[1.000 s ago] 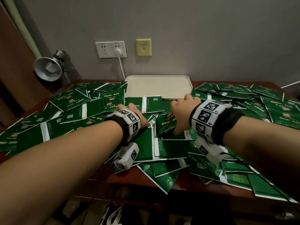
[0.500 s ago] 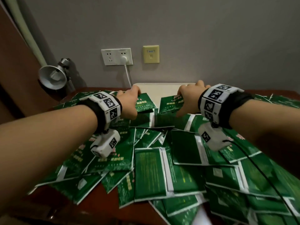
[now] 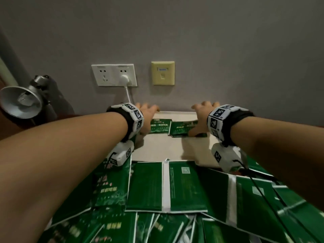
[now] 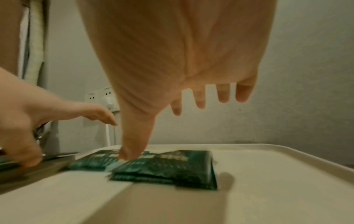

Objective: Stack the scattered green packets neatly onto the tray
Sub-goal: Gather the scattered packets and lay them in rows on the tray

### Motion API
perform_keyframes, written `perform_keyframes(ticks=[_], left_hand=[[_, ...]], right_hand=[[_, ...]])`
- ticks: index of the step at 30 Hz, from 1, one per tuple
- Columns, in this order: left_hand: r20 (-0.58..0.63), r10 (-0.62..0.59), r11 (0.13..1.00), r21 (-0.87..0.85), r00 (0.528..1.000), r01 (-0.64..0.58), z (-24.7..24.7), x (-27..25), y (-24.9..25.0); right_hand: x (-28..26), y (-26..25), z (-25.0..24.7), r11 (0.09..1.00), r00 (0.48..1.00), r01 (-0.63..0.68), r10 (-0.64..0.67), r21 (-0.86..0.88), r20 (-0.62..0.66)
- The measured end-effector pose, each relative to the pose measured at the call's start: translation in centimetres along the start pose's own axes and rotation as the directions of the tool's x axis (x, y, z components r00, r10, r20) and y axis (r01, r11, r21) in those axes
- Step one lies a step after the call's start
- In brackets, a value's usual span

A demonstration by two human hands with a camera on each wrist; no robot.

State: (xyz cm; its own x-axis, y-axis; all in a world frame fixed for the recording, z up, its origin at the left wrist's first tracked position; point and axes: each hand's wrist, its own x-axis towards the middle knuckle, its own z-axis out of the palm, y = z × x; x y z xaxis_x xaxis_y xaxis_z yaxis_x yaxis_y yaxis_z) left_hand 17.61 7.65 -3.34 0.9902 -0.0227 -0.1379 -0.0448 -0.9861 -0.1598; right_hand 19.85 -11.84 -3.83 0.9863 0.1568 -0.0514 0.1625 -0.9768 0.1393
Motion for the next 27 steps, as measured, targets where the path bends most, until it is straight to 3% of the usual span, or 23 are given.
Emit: perform_keyframes(ticks=[4, 8, 13, 17, 27], left_hand=[[-0.015, 0.104, 0.993, 0.051, 0.994, -0.103, 1.9, 1.3, 0.7], [0.048, 0.227, 0.966, 0.116, 0.973, -0.231, 2.7, 2.1, 2.0], [0.187, 0.206, 0.946, 0.213, 0.961, -0.244, 2.9, 2.8, 2.1], [0.229, 0.147, 0.956, 0.216, 0.962, -0.198, 2.2, 3.0, 0.9], [0.275, 0.098, 0.974, 0.172, 0.956, -0.149, 2.1, 4.4, 0.3]], right_hand=[[1.2, -0.6, 1.6, 1.0, 0.998, 0.012, -0.01, -0.025, 0.068], [1.0, -1.7, 2.3, 0.994, 0.993, 0.062, -0.053, -0.091, 0.106], [7.6, -0.3, 6.7, 0.976, 0.979, 0.103, -0.066, -0.19, 0.195], [3.1, -2.2, 3.8, 0.991, 0.974, 0.099, -0.078, -0.087, 0.212], [5.3, -3.7, 4.7, 0.989, 0.961, 0.145, -0.14, -0.003, 0.237]])
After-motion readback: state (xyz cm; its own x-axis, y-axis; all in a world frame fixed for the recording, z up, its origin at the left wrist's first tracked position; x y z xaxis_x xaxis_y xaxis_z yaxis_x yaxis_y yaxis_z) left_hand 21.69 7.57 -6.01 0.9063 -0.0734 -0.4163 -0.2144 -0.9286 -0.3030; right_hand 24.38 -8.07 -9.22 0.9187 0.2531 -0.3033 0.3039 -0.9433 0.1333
